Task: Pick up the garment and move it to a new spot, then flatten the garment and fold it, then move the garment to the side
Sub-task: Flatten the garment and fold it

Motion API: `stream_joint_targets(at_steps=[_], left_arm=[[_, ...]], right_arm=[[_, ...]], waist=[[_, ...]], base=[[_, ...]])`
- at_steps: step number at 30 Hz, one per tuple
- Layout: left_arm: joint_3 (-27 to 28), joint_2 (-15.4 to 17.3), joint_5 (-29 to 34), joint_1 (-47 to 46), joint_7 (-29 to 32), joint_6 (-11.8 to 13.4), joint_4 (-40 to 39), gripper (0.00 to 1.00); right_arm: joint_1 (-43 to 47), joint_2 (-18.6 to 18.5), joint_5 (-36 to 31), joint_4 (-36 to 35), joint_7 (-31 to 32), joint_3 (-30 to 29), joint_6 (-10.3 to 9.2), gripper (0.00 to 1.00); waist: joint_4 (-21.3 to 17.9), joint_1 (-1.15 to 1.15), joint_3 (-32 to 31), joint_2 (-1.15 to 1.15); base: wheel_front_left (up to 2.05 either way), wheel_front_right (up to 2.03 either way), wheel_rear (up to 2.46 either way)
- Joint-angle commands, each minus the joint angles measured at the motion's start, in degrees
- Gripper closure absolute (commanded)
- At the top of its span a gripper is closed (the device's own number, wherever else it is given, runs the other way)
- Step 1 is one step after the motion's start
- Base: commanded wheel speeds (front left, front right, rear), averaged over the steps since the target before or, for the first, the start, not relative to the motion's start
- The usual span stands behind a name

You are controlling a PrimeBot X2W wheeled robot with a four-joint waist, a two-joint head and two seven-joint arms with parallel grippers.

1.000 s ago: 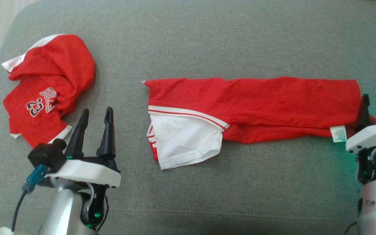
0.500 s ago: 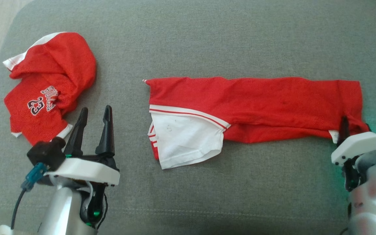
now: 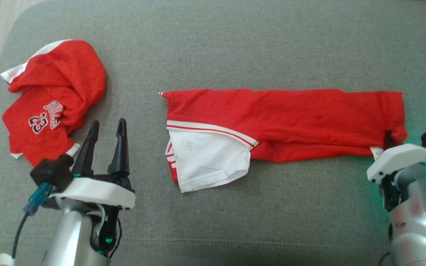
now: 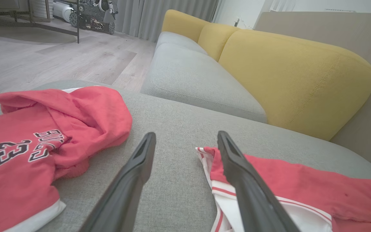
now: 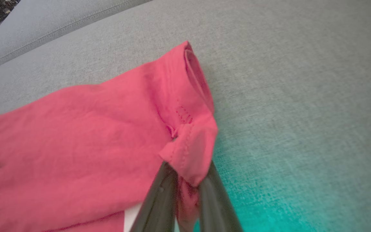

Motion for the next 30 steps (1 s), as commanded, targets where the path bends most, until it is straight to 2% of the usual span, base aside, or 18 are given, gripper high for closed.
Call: stream_joint_targets(at_steps=[1, 7, 13, 18, 21, 23, 30], left_arm=[[2.09, 0.44, 0.06, -1.94, -0.35, 0.07, -1.68, 0.0], [1.9, 0.44, -0.08, -1.5, -0.35, 0.12, -1.69, 0.0], [1.62, 0.44, -0.35, -1.11, -0.35, 0.27, -1.66, 0.0], [1.46, 0.44, -0.83, -0.65, -0.35, 0.51, -1.47, 0.0], [1.27, 0.44, -1.19, -0.36, -0.35, 0.78, -1.28, 0.0], [1.19, 0.44, -1.44, -0.08, -0.35, 1.03, -1.15, 0.0], [0.86, 0.43, -2.2, 1.2, -0.35, 1.8, -0.07, 0.0]], right_arm=[[-1.02, -0.85, -0.31, -1.0, -0.98, 1.02, 0.37, 1.0], [-1.82, -3.93, -3.14, -2.99, -3.2, -2.35, 0.37, 1.0], [-1.91, -6.84, -10.95, -6.95, -4.85, -8.63, 0.37, 1.0], [-2.26, -3.96, -16.24, -9.75, -5.99, -10.49, 0.37, 1.0], [-3.04, -1.91, -14.84, -9.92, -6.95, -7.89, 0.37, 1.0], [-3.54, -0.66, -11.52, -9.64, -7.11, -4.88, 0.37, 1.0], [-1.34, 0.6, 1.82, -13.96, -6.26, 14.42, 0.37, 1.0]], waist=[[-0.17, 0.0, -0.33, 0.0], [-0.55, 0.0, -1.22, 0.0], [-0.64, 0.0, -1.96, 0.0], [-0.77, 0.0, -2.9, 0.0], [-0.96, 0.0, -3.63, 0.0], [-1.22, 0.0, -4.33, 0.0], [-1.62, 0.0, -7.15, 0.0]], base=[[0.0, 0.0, 0.0], [0.0, 0.0, 0.0], [0.0, 0.0, 0.0], [0.0, 0.0, 0.0], [0.0, 0.0, 0.0], [0.0, 0.0, 0.0], [0.0, 0.0, 0.0]])
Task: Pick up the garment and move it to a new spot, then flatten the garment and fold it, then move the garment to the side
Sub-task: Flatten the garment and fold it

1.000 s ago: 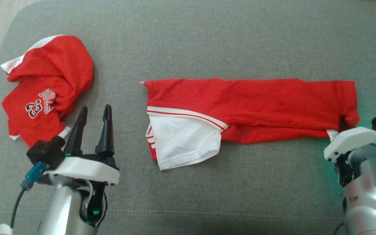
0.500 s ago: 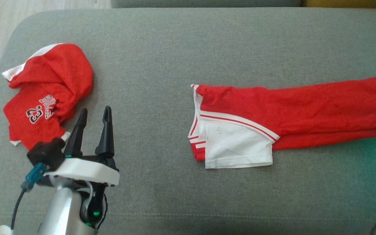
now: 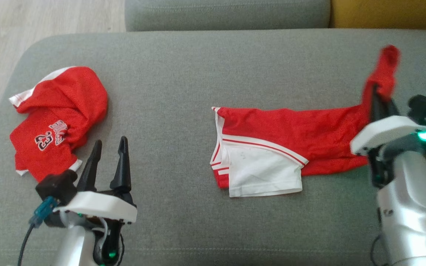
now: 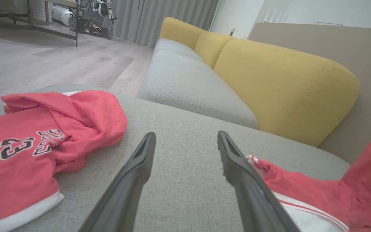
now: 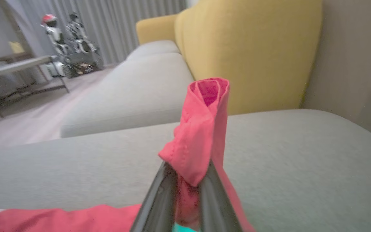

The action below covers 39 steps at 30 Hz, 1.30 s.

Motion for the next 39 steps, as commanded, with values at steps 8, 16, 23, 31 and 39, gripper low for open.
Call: stream_joint_targets(at_steps=[8, 16, 23, 31, 39], left_arm=[[1.42, 0.43, -1.22, -0.83, -0.35, 0.81, -1.54, 0.0], [0.94, 0.43, -1.9, -1.49, -0.35, 0.65, -1.66, 0.0], [0.08, 0.43, -3.0, -2.63, -0.35, 0.54, -1.33, 0.0], [0.32, 0.43, -3.47, -3.13, -0.35, 0.45, -0.62, 0.0], [0.53, 0.43, -3.28, -3.2, -0.35, 0.53, -0.57, 0.0]], right_arm=[[8.21, 0.56, 22.67, -18.4, 6.42, 23.43, 0.37, 1.0], [11.17, 0.57, 28.63, -21.25, 5.99, 33.69, 0.37, 1.0], [9.26, 0.57, 29.7, -14.18, 3.21, 38.8, 0.37, 0.29], [8.06, 0.57, 36.99, -11.87, 0.32, 46.16, 0.37, 0.0], [4.12, 0.57, 38.84, -9.02, -2.77, 46.21, 0.37, 0.0]], waist=[[0.94, 0.0, -1.18, 0.0], [3.06, 0.0, 1.08, 0.0], [5.34, 0.0, 3.67, 0.0], [6.43, 0.0, 4.66, 0.0], [5.02, 0.0, 3.88, 0.0]], base=[[0.0, 0.0, 0.0], [0.0, 0.0, 0.0], [0.0, 0.0, 0.0], [0.0, 0.0, 0.0], [0.0, 0.0, 0.0]])
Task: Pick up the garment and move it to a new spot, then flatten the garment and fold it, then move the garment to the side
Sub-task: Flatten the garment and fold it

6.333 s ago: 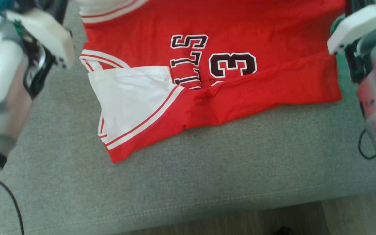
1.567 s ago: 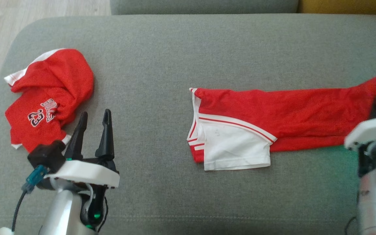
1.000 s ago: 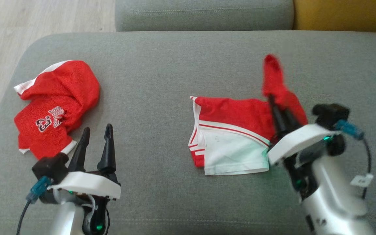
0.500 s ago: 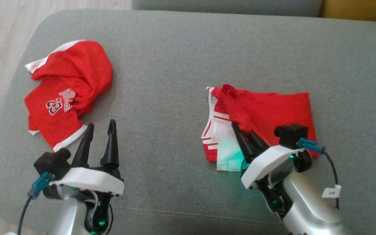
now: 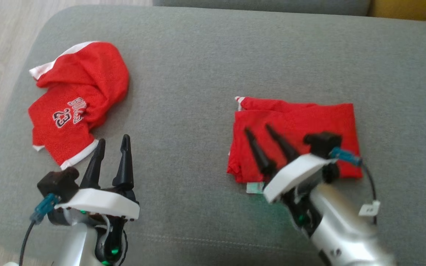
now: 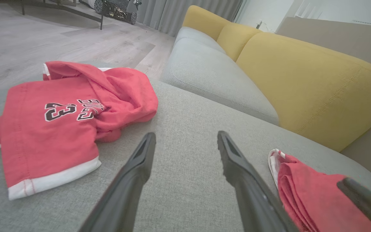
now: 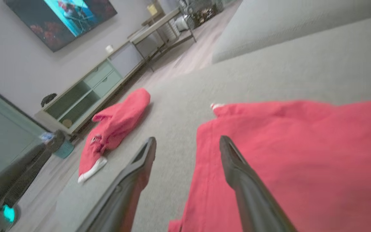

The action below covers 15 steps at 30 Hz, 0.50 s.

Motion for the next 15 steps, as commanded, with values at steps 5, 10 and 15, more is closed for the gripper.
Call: stream_joint_targets(at_steps=[5, 10, 15], left_arm=[[2.35, 0.43, 0.47, -2.28, -0.35, 0.12, -3.22, 0.0], [2.54, 0.43, 0.54, -2.19, -0.35, 0.62, -5.25, 0.0], [1.7, 0.43, 2.93, -1.93, -0.35, 1.39, -6.33, 0.0]], right_arm=[[-5.77, 0.64, -9.46, 0.25, -3.18, -6.28, 0.37, 0.0], [-5.71, -2.9, -21.78, -2.8, -5.21, -13.37, 0.37, 0.0], [-0.68, -5.51, -28.7, -7.06, -6.29, -22.97, 0.37, 0.0]], waist=[[-2.43, 0.0, -1.49, 0.0], [-4.2, 0.0, -2.44, 0.0], [-5.13, 0.0, -3.63, 0.0]], base=[[0.0, 0.0, 0.0], [0.0, 0.0, 0.0], [0.0, 0.0, 0.0]])
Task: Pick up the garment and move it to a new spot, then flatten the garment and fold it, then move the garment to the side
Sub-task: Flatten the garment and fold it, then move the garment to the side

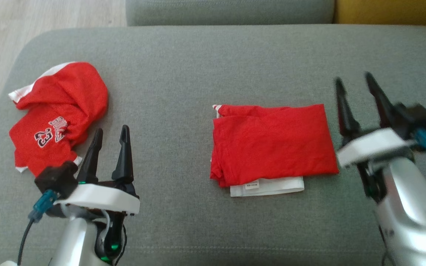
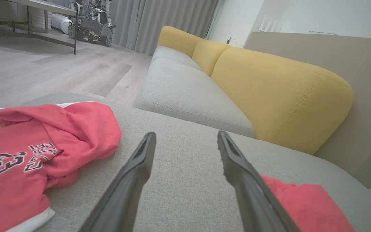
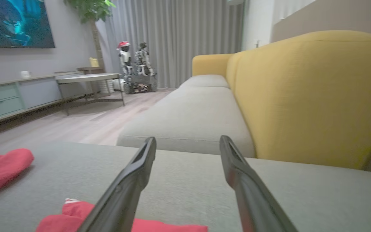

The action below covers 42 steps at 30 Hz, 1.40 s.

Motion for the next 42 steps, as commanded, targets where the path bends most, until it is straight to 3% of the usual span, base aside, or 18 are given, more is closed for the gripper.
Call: stream_joint_targets(at_steps=[1, 6, 15, 24, 34, 38, 40, 42], left_arm=[[1.64, 0.44, 0.56, -1.68, -0.35, 0.45, -1.98, 0.0], [1.17, 0.44, 1.85, 0.27, -0.35, 1.17, -2.66, 0.0], [0.91, 0.44, 3.46, 4.45, -0.35, 2.36, -4.78, 0.0], [0.97, 0.44, 5.51, 5.99, -0.35, 3.02, -9.07, 0.0], [0.49, 0.44, 5.64, 5.97, -0.35, 2.85, -8.39, 0.0], [-0.21, 0.44, 5.36, 5.17, -0.35, 2.45, -7.22, 0.0], [-0.54, 0.44, 5.06, 4.24, -0.35, 2.15, -7.13, 0.0], [-0.74, 0.44, 4.59, 3.49, -0.35, 2.0, -7.21, 0.0]], right_arm=[[1.6, 0.49, -1.65, -3.19, -0.82, -0.21, 0.37, 0.0], [8.6, 2.18, -4.68, -9.51, -1.11, -6.01, 0.37, 0.0], [15.28, 5.09, -5.78, -13.96, -1.18, -9.26, 0.37, 0.0], [16.75, 5.98, -4.91, -11.72, 0.15, -8.72, 0.37, 0.0], [16.47, 6.03, -4.07, -10.78, 1.39, -8.38, 0.37, 0.0], [15.12, 6.15, -3.1, -8.41, 4.25, -8.76, 0.37, 0.0], [12.97, 6.45, 1.67, -5.05, 7.9, -9.86, 0.37, 0.0], [11.06, 6.48, 2.04, -3.15, 8.83, -10.51, 0.37, 0.0]], waist=[[-0.36, 0.0, -0.79, 0.0], [-0.86, 0.0, -2.27, 0.0], [-1.41, 0.0, -2.93, 0.0], [-0.87, 0.0, -2.99, 0.0], [-0.05, 0.0, -2.22, 0.0], [0.57, 0.0, -0.88, 0.0], [1.17, 0.0, 0.6, 0.0], [1.79, 0.0, 1.89, 0.0]], base=[[0.0, 0.0, 0.0], [0.0, 0.0, 0.0], [0.0, 0.0, 0.0], [0.0, 0.0, 0.0], [0.0, 0.0, 0.0], [0.0, 0.0, 0.0], [0.0, 0.0, 0.0], [0.0, 0.0, 0.0]])
